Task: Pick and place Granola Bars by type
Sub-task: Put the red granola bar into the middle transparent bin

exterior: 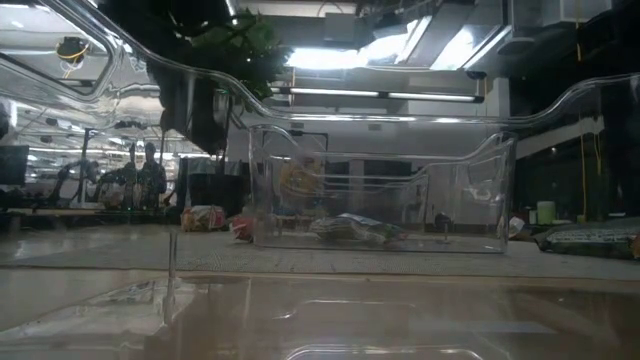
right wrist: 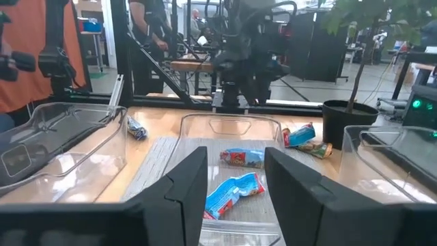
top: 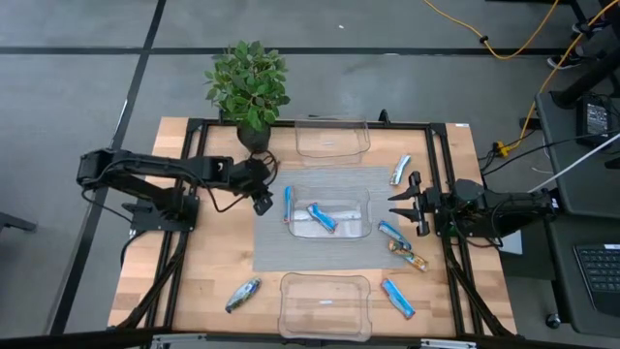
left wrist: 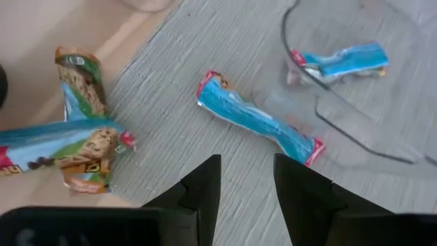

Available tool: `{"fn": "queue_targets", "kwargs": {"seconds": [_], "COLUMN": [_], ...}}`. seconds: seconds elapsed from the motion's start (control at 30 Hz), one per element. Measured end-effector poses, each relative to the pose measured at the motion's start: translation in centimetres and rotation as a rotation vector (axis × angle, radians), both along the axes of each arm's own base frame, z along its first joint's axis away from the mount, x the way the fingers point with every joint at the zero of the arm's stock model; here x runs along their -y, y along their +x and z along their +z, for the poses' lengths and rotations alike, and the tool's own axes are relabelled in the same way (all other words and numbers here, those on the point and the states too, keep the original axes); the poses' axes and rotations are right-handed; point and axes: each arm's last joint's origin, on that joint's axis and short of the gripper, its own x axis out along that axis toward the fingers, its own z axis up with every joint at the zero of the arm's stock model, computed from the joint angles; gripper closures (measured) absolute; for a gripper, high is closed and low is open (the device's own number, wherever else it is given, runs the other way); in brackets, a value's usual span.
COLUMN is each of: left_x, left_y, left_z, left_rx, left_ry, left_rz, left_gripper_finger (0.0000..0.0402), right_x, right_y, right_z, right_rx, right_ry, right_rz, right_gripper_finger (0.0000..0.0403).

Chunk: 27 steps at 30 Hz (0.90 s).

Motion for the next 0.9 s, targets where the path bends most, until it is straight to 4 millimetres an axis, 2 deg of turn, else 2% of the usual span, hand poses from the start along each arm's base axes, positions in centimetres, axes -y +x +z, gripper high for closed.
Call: {"fn": "queue_targets", "kwargs": {"seconds": [0.37, 0.67, 0.9], "left_x": [-2.0, -3.6, -4.3], "left_y": [-0.3, -0.6, 0.5], "left_z": [-2.0, -2.0, -3.4], "left_rx": [0.104, 0.128, 0.116], "left_ry": [-0.105, -0.107, -0.135], "left_rz": [0.082, 0.131, 0.128], "left_gripper_finger": [0.0262, 0.0210, 0.0174], "right_x": [0.0, 0.0, 0.0], "right_y": [0.0, 0.0, 0.0], "right_z": [0.0, 0.0, 0.0], "right_rx": [-0.001, -0.001, -0.001], "right_ry": [0.004, 0.003, 0.000], "right_rz": [0.000, 0.000, 0.000], "right_gripper_finger": [0.0254, 0.0254, 0.0254]}}
